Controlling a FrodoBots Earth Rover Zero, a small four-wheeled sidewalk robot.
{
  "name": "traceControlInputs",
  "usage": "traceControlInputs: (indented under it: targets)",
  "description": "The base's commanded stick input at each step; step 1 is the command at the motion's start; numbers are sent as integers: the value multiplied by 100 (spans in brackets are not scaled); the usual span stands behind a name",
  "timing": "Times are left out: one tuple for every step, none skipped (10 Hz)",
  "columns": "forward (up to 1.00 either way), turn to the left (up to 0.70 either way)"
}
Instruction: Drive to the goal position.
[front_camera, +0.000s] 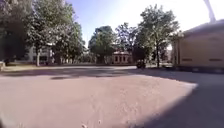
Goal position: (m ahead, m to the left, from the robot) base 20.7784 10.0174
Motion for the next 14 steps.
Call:
traceControlInputs:
  targets:
    - [60, 0]
    - [60, 0]
    - [60, 0]
    - [60, 0]
    - [60, 0]
    - [60, 0]
    - [60, 0]
    - [60, 0]
    - [60, 0]
    - [60, 0]
    - [60, 0]
    - [60, 0]
    - [60, 0]
    - [60, 0]
